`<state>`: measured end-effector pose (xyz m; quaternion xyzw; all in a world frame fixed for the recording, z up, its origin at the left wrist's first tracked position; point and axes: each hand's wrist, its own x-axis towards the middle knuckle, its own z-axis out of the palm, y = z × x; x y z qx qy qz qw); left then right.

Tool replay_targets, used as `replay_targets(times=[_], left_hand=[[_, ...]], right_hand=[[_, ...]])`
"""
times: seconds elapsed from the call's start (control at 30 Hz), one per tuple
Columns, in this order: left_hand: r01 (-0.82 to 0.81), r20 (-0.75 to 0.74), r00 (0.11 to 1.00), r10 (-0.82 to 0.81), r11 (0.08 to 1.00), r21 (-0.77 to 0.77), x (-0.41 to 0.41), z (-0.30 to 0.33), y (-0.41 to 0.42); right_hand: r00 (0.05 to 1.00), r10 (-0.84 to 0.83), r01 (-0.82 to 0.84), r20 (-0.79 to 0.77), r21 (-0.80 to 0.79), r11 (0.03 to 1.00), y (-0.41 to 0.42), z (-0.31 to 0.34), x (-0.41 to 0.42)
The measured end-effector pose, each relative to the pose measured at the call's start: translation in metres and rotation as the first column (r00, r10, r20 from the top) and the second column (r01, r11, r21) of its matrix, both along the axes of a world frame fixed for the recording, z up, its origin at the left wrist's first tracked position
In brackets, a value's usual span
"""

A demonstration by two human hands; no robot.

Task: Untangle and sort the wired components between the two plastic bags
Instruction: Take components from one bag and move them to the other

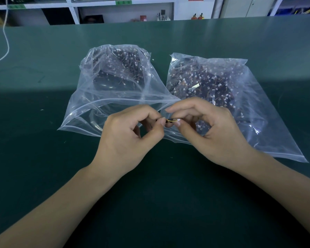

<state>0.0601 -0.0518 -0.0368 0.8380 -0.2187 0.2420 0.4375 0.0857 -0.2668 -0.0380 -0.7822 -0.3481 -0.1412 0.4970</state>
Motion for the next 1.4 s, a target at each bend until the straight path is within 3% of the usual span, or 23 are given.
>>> replay_targets(times=[0.9, 1.07, 1.2, 1.4], left_hand=[[0.01, 0.011, 1.0, -0.011, 0.999, 0.048, -0.0012, 0.0008, -0.0009], [-0.04, -0.03, 0.999, 0.039, 0.999, -0.021, -0.0007, 0.0024, 0.0021], [-0.016, -0.026, 1.0, 0.016, 1.0, 0.01, -0.003, 0.0075, 0.0017], [0.057, -0.063, 0.997, -0.05, 0.99, 0.127, -0.0065, 0.0056, -0.0001]], right_hand=[[0.999, 0.026, -0.027, -0.041, -0.022, 0.999, -0.0011, 0.0003, 0.0007], [0.998, -0.017, 0.033, 0.067, -0.247, 0.968, -0.0058, -0.0001, 0.0023], [0.993, 0.042, 0.001, 0.106, -0.374, 0.927, -0.0086, 0.0013, 0.0035], [0.991, 0.0, 0.048, 0.136, -0.343, 0.938, -0.0091, 0.0008, 0.0051]])
